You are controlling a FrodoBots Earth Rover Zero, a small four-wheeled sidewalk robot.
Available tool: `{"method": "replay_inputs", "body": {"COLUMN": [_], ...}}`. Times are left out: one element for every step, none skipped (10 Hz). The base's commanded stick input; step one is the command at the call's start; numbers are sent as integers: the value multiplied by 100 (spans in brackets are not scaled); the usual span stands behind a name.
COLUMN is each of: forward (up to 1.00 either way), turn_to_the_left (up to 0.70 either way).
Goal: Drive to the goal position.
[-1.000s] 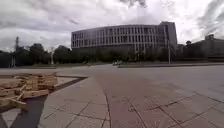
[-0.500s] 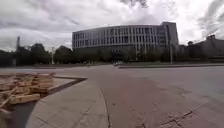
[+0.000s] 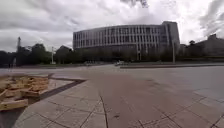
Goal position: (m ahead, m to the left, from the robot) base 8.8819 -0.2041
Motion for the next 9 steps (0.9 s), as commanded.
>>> {"method": "replay_inputs", "body": {"forward": [70,70,70,70,70,70,70,70,70], "turn_to_the_left": [1,1,1,1,1,1,1,1,1]}}
